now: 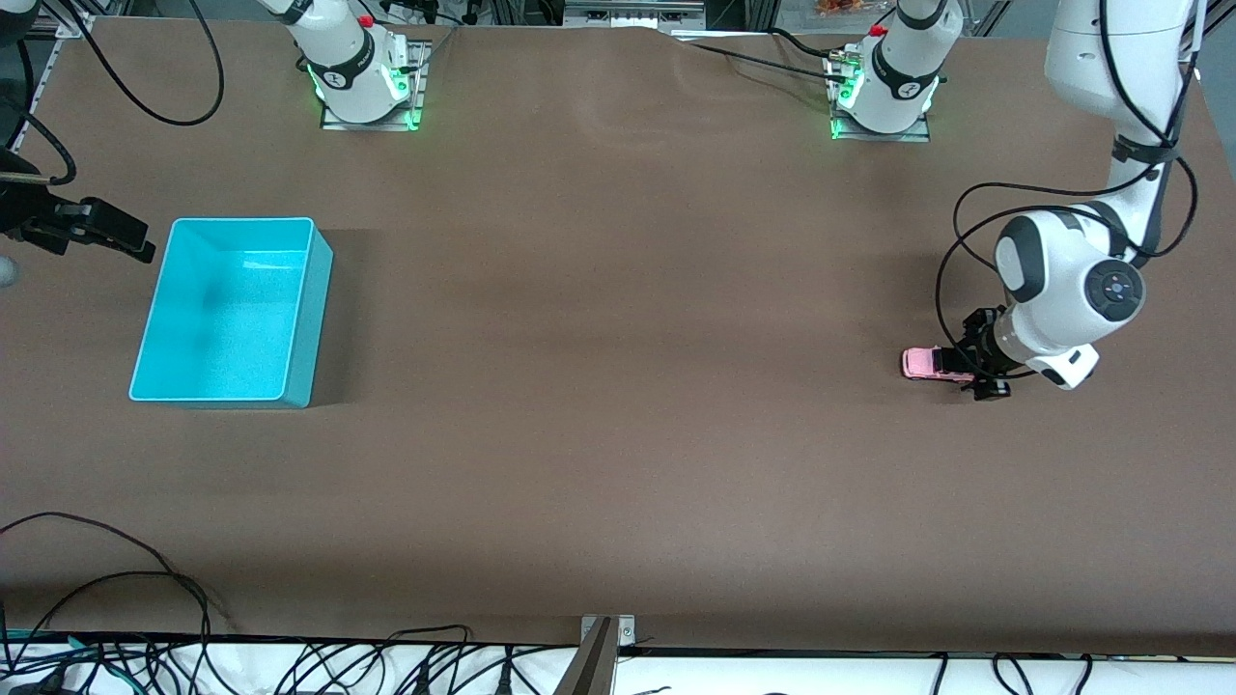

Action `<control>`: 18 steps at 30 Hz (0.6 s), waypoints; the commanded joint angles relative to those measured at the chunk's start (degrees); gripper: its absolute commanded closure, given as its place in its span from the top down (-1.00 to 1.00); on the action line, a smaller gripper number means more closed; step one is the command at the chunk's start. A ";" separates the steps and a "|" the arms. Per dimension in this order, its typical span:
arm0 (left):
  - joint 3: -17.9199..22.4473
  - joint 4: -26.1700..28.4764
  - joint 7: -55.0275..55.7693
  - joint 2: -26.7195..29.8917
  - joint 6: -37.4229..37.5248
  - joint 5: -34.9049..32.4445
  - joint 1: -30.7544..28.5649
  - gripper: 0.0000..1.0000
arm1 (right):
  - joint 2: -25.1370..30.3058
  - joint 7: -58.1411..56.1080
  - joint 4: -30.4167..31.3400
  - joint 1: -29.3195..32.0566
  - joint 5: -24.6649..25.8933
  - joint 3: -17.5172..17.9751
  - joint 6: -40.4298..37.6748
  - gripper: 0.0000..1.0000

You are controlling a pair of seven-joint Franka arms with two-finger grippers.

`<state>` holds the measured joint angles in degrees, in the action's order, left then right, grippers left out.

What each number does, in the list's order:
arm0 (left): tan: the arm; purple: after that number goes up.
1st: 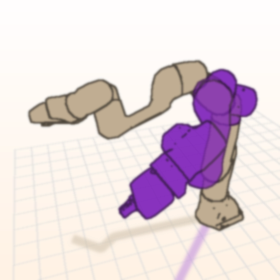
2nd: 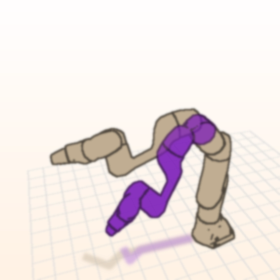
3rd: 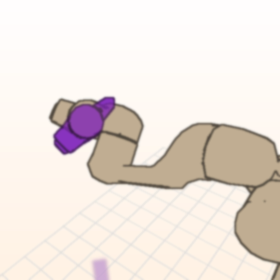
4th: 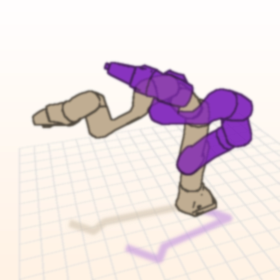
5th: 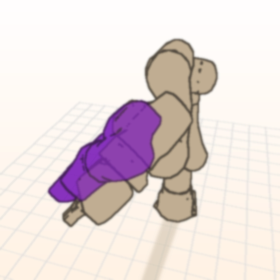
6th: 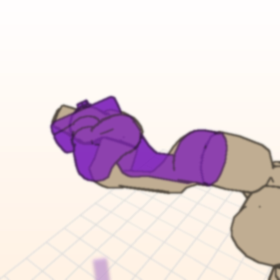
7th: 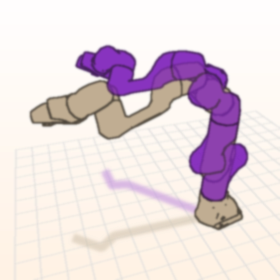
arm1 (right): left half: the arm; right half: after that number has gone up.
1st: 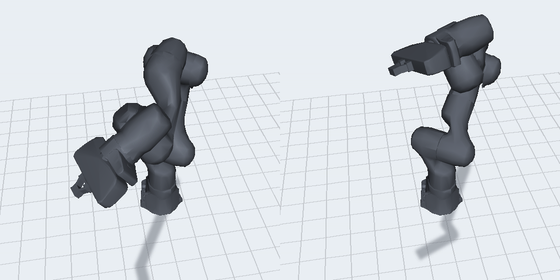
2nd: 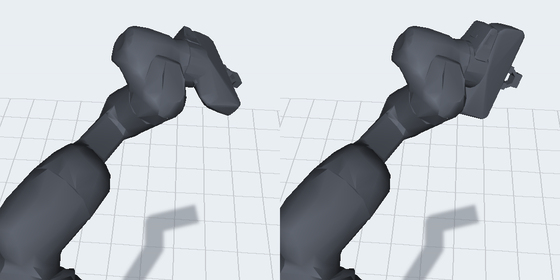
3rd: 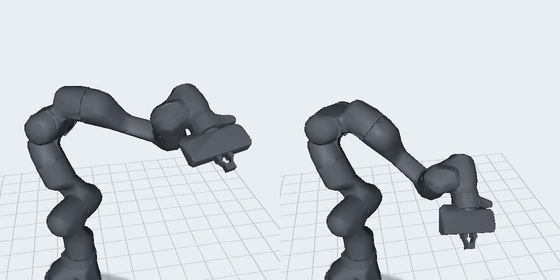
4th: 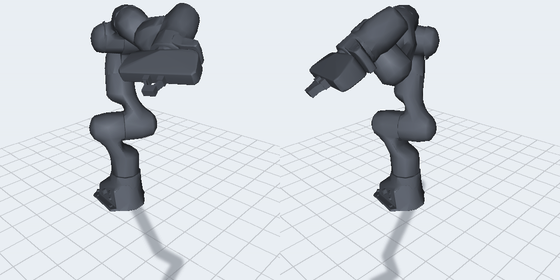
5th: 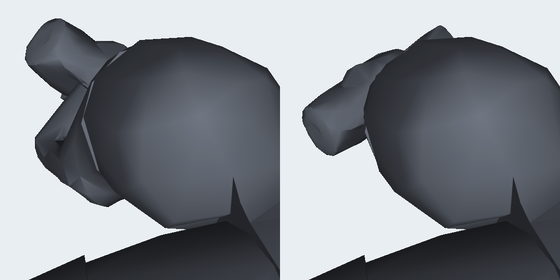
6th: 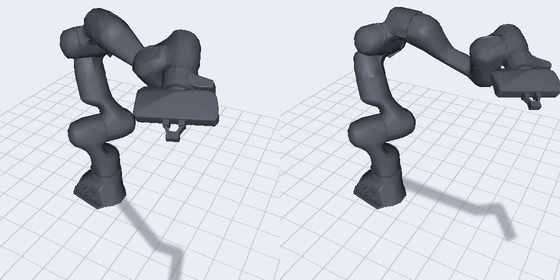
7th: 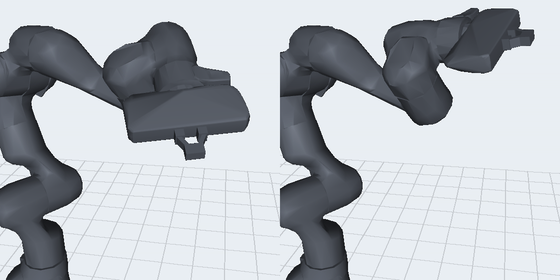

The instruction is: Wind and store pink jeep toy

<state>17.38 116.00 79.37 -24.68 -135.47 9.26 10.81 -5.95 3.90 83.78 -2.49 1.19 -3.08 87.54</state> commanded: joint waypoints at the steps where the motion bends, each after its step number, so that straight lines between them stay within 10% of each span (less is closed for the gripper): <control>1: 1.17 -9.81 -0.80 2.35 16.18 -4.15 -0.18 1.00 | 0.15 -0.57 -1.07 0.03 0.57 -0.09 -0.26 1.00; 18: 0.73 -22.12 -23.63 12.81 29.82 -5.30 0.26 1.00 | 0.15 -0.57 -1.07 0.12 0.57 -0.17 -0.18 1.00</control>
<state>18.39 96.09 65.81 -14.29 -107.69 4.98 11.01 -5.95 3.91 83.69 -2.48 1.19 -3.10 87.58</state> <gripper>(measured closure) 0.000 0.000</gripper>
